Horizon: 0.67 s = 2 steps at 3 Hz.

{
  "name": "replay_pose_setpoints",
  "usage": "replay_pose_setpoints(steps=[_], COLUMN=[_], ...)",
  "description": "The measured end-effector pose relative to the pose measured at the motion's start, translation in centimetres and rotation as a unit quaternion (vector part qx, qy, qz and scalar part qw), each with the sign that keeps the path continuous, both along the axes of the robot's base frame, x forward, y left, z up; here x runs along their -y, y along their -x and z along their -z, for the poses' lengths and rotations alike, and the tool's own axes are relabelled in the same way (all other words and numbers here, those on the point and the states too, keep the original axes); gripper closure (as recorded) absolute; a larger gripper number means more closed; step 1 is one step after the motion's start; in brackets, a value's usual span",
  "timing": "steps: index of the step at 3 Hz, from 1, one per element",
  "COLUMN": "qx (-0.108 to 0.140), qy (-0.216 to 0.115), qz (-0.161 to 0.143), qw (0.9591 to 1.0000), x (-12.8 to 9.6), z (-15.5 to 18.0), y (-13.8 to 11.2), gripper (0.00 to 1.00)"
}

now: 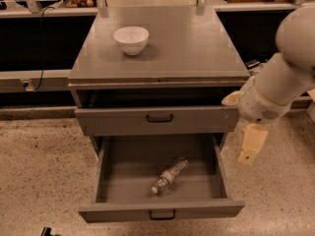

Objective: Pick water bottle from middle drawer and place on counter

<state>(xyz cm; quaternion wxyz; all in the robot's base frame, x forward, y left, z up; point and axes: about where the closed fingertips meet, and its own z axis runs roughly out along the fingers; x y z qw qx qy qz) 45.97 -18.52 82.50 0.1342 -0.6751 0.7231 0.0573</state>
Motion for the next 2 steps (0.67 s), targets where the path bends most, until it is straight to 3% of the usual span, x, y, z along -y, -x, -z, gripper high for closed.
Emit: replay_pose_setpoints(steps=[1, 2], qx=[0.001, -0.004], qy=[-0.001, 0.03], qz=[-0.005, -0.006], qw=[1.0, 0.9995], x=[-0.11, -0.24], z=[0.72, 1.68], y=[-0.22, -0.42], gripper=[0.0, 0.0])
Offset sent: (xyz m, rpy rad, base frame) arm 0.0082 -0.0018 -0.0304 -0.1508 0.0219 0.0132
